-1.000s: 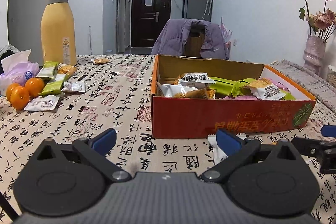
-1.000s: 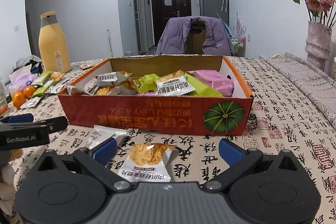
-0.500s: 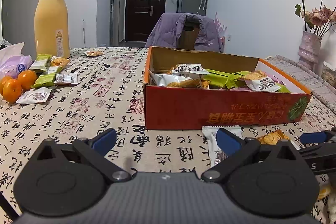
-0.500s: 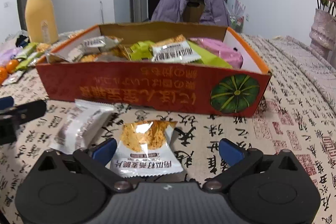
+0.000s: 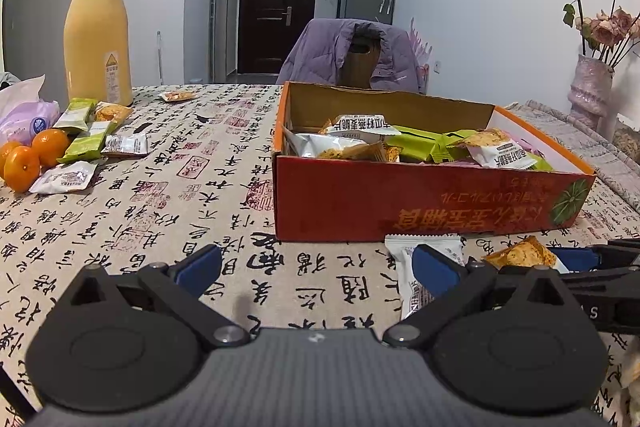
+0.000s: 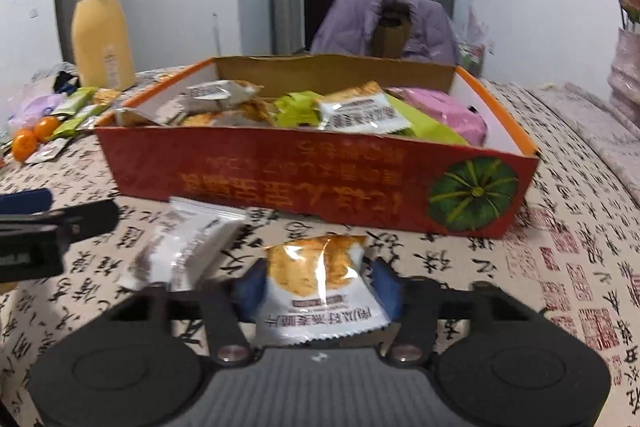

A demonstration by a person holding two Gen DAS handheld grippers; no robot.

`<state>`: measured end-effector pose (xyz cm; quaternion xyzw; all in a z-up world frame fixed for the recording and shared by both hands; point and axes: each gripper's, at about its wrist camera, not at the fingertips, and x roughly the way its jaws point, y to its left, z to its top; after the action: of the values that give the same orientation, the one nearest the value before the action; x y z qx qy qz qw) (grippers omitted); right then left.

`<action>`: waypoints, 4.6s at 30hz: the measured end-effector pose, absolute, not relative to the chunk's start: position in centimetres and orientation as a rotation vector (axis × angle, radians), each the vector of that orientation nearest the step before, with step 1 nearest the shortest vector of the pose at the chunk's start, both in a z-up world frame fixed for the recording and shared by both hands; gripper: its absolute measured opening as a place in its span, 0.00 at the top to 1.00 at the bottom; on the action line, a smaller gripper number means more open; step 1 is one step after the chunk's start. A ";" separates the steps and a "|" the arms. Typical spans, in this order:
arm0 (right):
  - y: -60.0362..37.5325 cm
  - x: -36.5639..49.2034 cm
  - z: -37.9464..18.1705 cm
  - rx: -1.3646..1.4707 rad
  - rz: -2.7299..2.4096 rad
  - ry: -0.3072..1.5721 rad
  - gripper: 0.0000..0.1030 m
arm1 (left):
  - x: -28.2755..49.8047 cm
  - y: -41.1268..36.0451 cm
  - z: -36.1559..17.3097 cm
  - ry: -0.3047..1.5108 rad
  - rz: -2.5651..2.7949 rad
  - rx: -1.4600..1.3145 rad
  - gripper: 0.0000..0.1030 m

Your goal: Organize snacks

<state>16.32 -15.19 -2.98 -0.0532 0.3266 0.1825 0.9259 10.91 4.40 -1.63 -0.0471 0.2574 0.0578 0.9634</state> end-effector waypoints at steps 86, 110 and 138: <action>-16.5 22.7 6.8 -0.044 0.335 0.362 0.55 | 20.5 1.5 7.9 0.378 0.121 -0.100 0.60; -16.9 26.1 3.1 0.026 0.318 0.412 0.00 | 21.4 4.1 5.2 0.315 0.150 -0.157 0.00; -18.9 17.4 5.9 0.002 0.324 0.359 0.00 | 12.4 3.6 7.6 0.289 0.149 -0.130 0.00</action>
<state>17.39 -18.91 5.86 0.0008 0.1779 0.1605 0.9709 12.41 3.65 7.61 -0.0644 0.1439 0.0743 0.9847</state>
